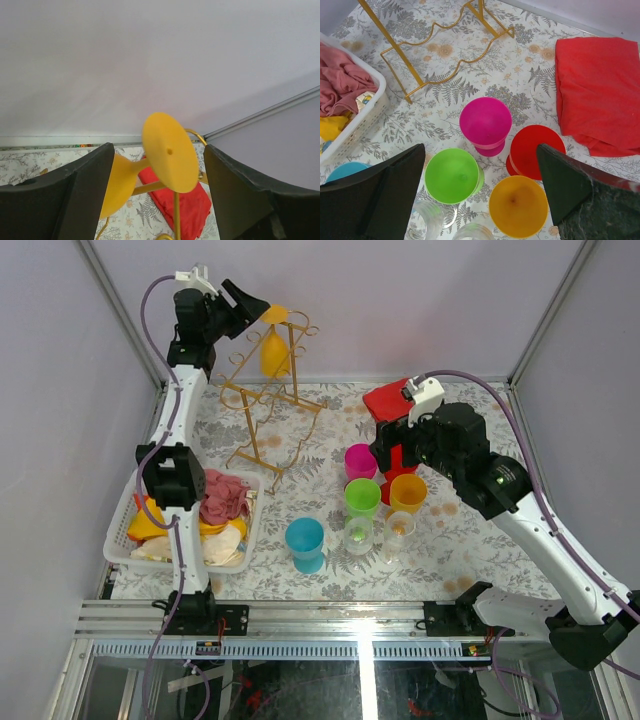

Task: Take the wine glass off the wine glass rack
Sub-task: Pick up the wine glass from the wine rack.

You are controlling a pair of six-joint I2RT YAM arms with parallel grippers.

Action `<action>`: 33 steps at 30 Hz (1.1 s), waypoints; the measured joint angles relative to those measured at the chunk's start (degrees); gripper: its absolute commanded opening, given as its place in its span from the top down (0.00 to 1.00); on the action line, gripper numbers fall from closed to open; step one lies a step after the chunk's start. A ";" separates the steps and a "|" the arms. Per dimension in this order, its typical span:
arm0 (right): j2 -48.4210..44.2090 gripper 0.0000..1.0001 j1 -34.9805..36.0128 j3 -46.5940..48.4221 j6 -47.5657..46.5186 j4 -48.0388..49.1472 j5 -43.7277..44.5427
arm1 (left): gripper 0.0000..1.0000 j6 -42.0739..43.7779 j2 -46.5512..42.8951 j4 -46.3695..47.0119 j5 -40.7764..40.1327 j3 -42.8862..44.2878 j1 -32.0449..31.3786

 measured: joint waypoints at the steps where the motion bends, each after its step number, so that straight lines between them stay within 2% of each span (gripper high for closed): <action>1: 0.00 0.01 0.00 0.00 -0.09 0.04 0.00 | 0.30 -0.04 0.48 0.00 0.07 0.00 0.00; 9: 0.55 0.01 0.00 0.39 -0.37 0.04 0.02 | 0.44 -1.20 1.73 0.66 0.17 0.00 0.00; 18: 1.57 0.00 0.00 0.42 -0.61 0.04 0.66 | 0.64 -1.97 1.73 1.36 0.72 0.28 0.00; 24: 1.57 0.00 0.00 0.42 -0.63 0.07 1.25 | 0.68 -2.29 1.73 1.33 1.92 0.33 0.00; 26: 1.57 0.00 0.00 0.42 -0.66 0.04 1.25 | 0.76 -2.38 1.73 1.31 2.34 0.33 0.00; 33: 1.31 0.00 0.00 0.42 -0.68 0.02 1.27 | 0.90 -2.64 1.73 1.25 2.67 0.33 -0.13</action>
